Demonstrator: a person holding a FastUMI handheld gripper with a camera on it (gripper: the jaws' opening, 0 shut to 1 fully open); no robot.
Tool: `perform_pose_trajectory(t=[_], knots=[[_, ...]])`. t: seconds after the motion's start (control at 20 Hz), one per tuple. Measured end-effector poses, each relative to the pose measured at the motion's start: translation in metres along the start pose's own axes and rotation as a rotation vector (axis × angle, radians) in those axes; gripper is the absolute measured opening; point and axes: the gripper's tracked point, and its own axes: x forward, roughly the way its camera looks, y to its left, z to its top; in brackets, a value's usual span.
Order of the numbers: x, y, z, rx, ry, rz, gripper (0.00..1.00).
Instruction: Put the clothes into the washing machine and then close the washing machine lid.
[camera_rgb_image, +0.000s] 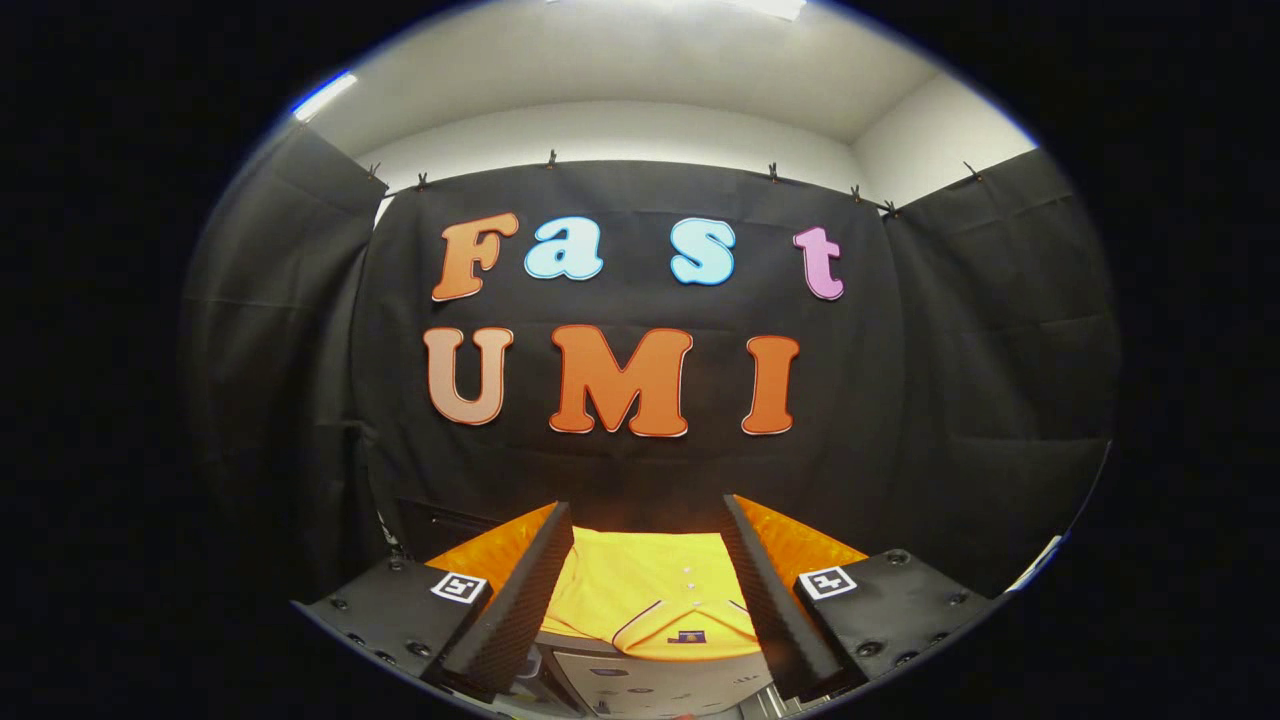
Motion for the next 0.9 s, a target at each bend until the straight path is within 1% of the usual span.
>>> perform_pose_trajectory(t=[0.15, 0.3, 0.4, 0.5, 0.65, 0.9], knots=[[0.021, 0.0, -0.02, 0.001, 0.044, -0.002, 0.98], [0.042, -0.005, -0.041, 0.011, 0.089, -0.024, 0.98], [0.054, -0.009, -0.055, 0.041, 0.12, -0.038, 0.98], [0.07, -0.021, -0.07, 0.037, 0.152, -0.063, 0.98], [0.099, -0.032, -0.104, 0.014, 0.25, -0.066, 0.98], [0.15, -0.056, -0.176, 0.068, 0.449, -0.071, 0.98]])
